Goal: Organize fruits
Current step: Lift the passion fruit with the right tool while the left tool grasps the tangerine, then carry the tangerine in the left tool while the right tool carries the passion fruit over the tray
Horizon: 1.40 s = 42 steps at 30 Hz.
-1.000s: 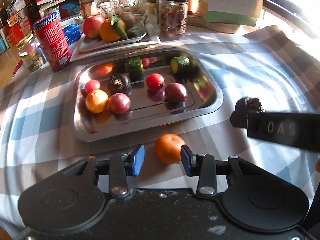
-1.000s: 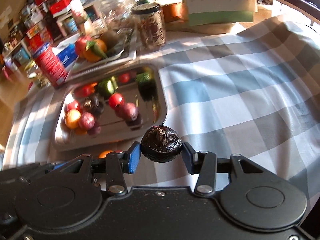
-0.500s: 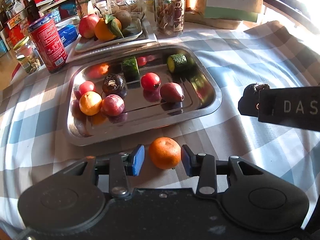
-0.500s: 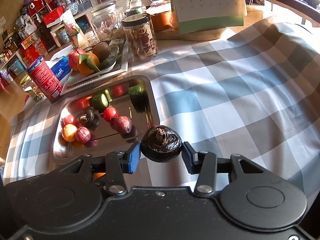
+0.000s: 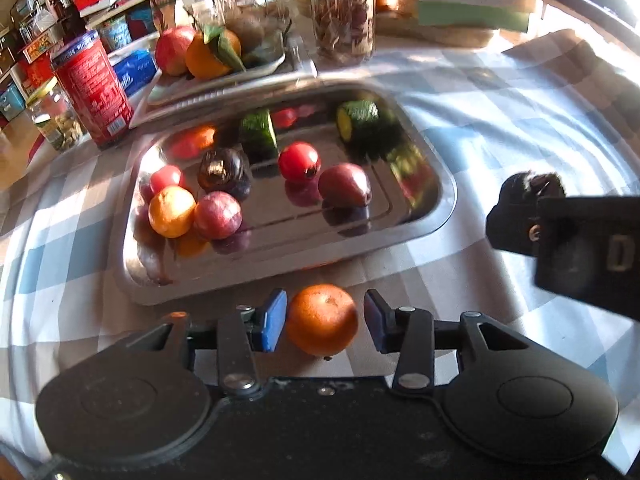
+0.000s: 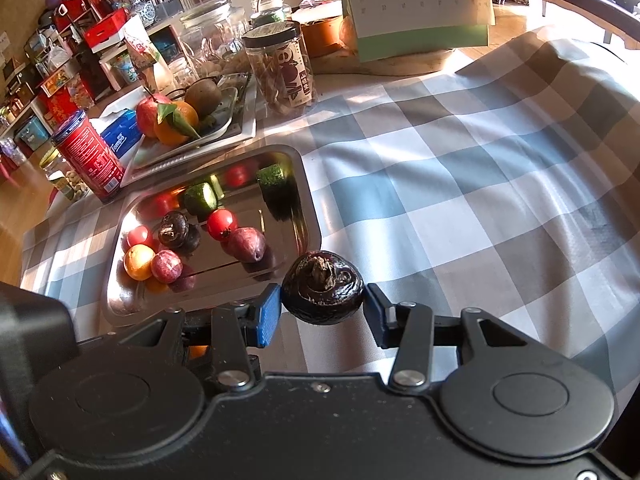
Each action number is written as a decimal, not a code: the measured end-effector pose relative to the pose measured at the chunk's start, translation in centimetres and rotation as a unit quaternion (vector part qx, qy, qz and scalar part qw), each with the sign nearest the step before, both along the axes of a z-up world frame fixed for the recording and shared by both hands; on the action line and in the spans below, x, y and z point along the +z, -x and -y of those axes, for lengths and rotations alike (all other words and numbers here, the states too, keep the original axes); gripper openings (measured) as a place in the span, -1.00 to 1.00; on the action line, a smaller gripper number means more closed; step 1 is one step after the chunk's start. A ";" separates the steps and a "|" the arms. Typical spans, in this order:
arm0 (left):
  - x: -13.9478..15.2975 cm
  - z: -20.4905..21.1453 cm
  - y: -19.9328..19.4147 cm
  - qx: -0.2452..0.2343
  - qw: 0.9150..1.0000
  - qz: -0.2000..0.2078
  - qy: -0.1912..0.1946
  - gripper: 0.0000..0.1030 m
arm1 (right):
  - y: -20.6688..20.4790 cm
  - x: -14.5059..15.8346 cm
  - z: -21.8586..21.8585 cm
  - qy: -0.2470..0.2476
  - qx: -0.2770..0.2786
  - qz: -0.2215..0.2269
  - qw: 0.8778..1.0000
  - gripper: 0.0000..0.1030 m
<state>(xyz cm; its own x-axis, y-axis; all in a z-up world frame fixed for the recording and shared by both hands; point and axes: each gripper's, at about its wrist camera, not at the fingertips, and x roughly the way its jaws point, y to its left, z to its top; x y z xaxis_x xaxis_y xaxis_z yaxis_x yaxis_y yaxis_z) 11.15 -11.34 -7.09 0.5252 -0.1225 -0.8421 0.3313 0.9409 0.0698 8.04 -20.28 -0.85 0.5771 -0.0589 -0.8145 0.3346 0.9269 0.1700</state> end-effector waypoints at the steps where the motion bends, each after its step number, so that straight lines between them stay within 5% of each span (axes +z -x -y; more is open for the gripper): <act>1: -0.3 -0.1 -0.2 0.004 1.000 -0.006 0.000 -0.13 | 0.1 0.0 -0.1 0.001 0.001 0.001 1.000 0.04; 18: -0.3 -1.4 0.1 0.032 0.999 -0.005 0.034 -0.27 | 0.2 -0.5 -0.4 0.005 0.008 -0.009 1.000 0.04; 29: 3.7 -4.3 0.9 0.063 0.995 0.012 0.073 -0.27 | 0.3 -0.4 -0.3 -0.008 0.016 -0.009 1.000 0.04; 42: 6.4 -5.0 -0.3 0.081 0.996 0.000 0.045 -0.27 | 0.2 -0.6 -1.5 0.000 0.031 -0.019 0.999 0.04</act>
